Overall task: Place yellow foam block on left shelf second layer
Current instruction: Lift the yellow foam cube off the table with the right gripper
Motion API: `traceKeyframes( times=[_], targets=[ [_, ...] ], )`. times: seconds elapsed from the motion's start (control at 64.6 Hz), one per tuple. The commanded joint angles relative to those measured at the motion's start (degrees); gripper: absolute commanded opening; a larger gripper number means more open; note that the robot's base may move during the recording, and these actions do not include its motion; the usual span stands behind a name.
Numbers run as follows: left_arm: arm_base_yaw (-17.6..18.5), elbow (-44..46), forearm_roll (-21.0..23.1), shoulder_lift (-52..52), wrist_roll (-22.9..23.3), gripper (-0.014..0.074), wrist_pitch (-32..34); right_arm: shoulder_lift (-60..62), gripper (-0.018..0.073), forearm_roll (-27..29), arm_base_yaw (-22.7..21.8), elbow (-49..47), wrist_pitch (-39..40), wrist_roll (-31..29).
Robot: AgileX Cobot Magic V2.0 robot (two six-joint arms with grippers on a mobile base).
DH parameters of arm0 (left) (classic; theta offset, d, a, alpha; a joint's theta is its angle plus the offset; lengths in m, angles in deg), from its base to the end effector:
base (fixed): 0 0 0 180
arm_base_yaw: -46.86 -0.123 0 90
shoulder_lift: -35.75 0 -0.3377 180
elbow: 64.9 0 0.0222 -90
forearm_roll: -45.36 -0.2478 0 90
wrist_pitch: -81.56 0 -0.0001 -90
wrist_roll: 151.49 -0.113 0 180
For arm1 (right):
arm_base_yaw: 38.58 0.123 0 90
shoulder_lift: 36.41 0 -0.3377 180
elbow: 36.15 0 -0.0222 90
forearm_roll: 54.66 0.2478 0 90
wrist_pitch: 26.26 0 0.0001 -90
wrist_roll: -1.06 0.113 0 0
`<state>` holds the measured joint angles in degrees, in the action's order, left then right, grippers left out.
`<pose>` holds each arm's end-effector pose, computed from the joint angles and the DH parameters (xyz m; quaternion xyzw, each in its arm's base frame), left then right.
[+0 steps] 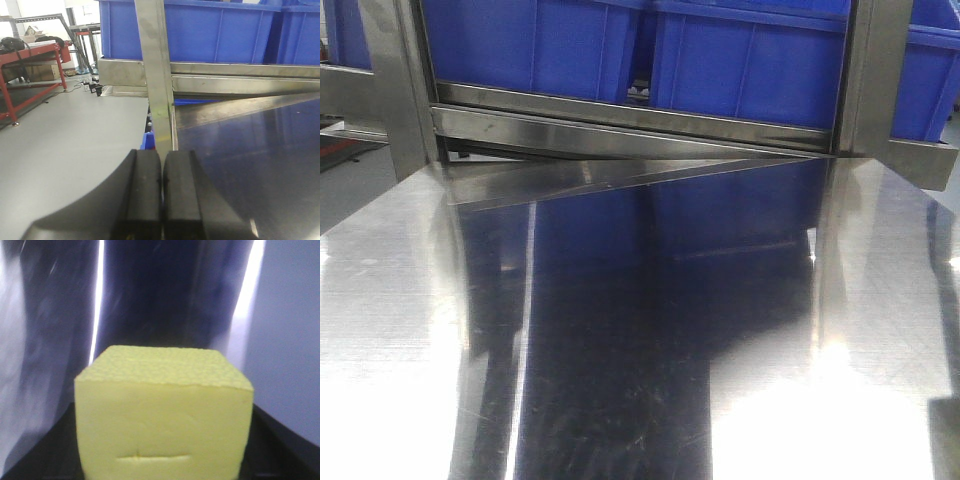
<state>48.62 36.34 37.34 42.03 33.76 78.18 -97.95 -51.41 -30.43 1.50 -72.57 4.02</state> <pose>0.0223 0.0003 0.2066 0.0245 0.6967 0.0091 0.7169 0.1490 0.0260 0.3092 -0.0306 0.9542 0.0540 0.2926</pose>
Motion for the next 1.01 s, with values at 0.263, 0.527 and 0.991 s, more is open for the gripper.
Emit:
traceKeyframes(
  times=[0.263,0.527,0.991],
  targets=[
    [-0.1,-1.4,0.4,-1.2,0.3,0.0137,4.7,16.8,0.0442,0.4,-7.4,11.7,33.6,-1.6],
    [-0.1,-1.4,0.4,-1.2,0.3,0.0137,4.7,25.7,0.0442,0.3,-7.4,18.0,48.7,-1.6],
    [-0.1,-1.4,0.4,-1.2,0.3,0.0137,4.7,31.5,0.0442,-5.0,-7.4,19.7,49.1,-1.8]
  ],
)
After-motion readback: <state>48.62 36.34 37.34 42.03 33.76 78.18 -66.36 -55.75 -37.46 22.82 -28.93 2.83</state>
